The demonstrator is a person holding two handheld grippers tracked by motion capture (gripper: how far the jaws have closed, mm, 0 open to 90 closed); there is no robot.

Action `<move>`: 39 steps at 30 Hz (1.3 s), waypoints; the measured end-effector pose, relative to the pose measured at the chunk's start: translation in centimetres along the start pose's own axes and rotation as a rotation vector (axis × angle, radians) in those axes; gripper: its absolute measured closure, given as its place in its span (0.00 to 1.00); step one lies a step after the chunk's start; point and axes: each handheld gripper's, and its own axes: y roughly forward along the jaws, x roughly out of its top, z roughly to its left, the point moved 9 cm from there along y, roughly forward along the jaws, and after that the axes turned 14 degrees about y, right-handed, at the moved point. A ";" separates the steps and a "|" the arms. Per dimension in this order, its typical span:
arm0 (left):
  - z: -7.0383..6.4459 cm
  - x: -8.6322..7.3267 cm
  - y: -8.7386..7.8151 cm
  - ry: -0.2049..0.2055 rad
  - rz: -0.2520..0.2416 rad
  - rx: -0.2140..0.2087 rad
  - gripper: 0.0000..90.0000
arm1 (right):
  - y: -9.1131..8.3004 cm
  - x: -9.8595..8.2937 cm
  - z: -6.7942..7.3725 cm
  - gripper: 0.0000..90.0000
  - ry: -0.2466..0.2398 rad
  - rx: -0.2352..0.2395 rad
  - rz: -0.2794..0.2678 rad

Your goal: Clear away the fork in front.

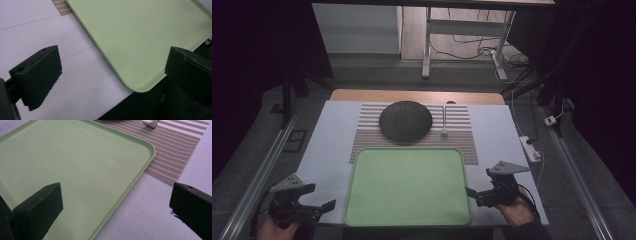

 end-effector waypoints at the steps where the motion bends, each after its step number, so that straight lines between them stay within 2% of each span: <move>1: 0.0 0.0 0.0 -0.001 -0.001 0.000 0.01 | 0.2 0.1 0.0 0.00 -0.002 0.003 -0.001; 7: 0.0 0.0 0.0 -0.002 -0.002 -0.001 0.01 | 1.2 0.6 0.0 0.00 0.005 0.012 0.005; 14: 0.0 0.0 0.0 -0.002 0.000 -0.001 0.01 | 2.6 1.2 -0.3 0.00 -0.009 0.012 0.030; 16: 0.0 0.0 0.0 -0.003 0.000 -0.001 0.01 | 3.0 1.3 -0.4 0.00 0.004 0.018 0.037; 25: 0.0 0.0 0.0 -0.005 -0.003 -0.003 0.01 | 5.0 2.6 -1.0 0.00 0.016 -0.002 0.044; 33: 0.1 0.0 0.0 -0.007 -0.003 -0.005 0.01 | 6.8 3.9 -1.7 0.00 -0.010 -0.034 0.050; 39: 0.1 0.0 0.0 -0.008 -0.004 -0.007 0.00 | 8.3 4.8 -2.3 0.00 0.006 -0.041 0.059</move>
